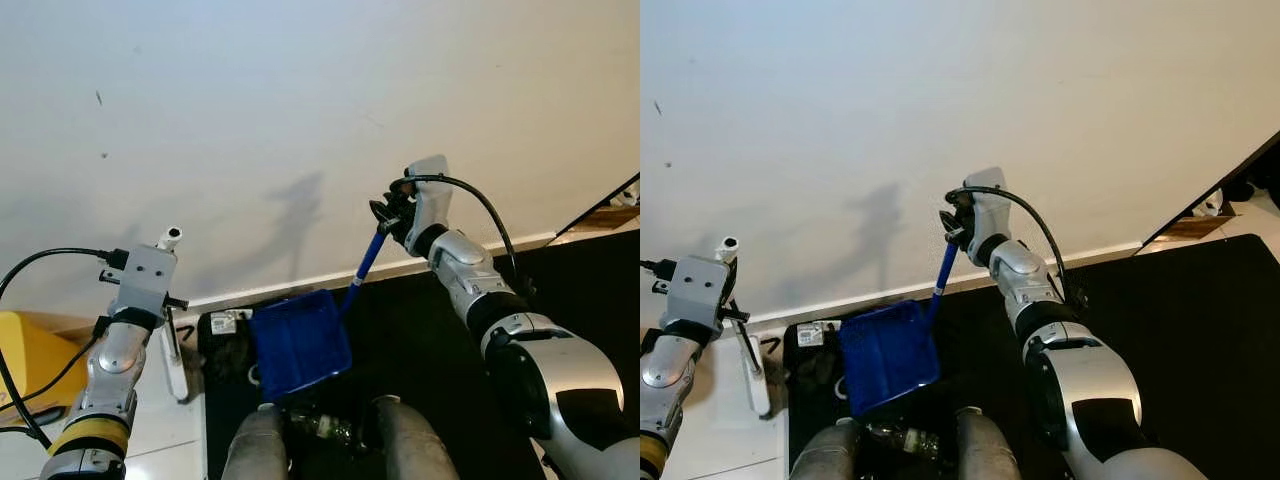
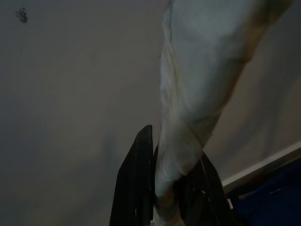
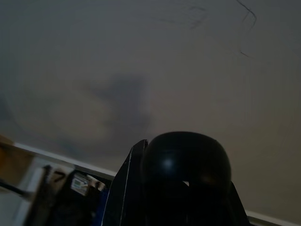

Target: Sweep floor

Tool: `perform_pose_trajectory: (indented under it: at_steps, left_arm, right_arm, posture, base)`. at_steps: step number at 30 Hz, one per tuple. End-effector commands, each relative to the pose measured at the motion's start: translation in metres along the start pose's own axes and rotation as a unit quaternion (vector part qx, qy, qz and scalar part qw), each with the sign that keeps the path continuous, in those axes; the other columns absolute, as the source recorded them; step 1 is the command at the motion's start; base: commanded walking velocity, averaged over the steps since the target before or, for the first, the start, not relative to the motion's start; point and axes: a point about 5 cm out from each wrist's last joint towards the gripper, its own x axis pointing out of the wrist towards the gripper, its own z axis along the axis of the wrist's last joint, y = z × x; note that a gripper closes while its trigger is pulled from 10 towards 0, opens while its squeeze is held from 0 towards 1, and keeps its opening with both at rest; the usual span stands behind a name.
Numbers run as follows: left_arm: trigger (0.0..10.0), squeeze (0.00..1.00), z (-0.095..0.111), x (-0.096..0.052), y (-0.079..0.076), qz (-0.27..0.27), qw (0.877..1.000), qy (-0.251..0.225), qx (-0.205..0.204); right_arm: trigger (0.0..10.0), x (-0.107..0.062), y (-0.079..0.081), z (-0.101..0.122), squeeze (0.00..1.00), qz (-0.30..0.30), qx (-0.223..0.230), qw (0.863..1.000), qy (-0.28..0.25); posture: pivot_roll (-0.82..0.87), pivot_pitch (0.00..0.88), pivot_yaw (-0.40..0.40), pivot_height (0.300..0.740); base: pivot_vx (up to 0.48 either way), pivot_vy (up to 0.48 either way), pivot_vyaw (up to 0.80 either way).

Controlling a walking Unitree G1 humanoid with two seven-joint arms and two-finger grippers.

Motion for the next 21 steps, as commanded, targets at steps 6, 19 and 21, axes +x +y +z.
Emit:
perform_pose_trajectory:
  at_steps: [6,19,21]
  left_arm:
    - [10.0,0.0,-0.001,-0.004,0.001,0.002,1.0,-0.008,0.007]
    - [10.0,0.0,0.006,0.005,-0.006,-0.006,1.0,-0.022,-0.004]
    - [10.0,0.0,0.006,0.005,-0.007,-0.007,1.0,-0.022,-0.004]
  right_arm:
    - [10.0,-0.007,-0.019,0.005,0.0,-0.017,-0.019,1.0,-0.008]
    - [10.0,-0.018,-0.045,0.011,0.0,-0.051,-0.075,0.996,-0.003]
    - [10.0,-0.018,-0.043,0.009,0.0,-0.051,-0.079,0.996,0.002]
  posture:
    - [0.2,0.209,-0.075,0.74]
    - [0.16,0.233,-0.062,0.74]
    - [0.16,0.233,-0.062,0.74]
  base:
    - [0.0,0.0,0.0]
    - [0.0,0.0,0.0]
    - [0.0,0.0,0.0]
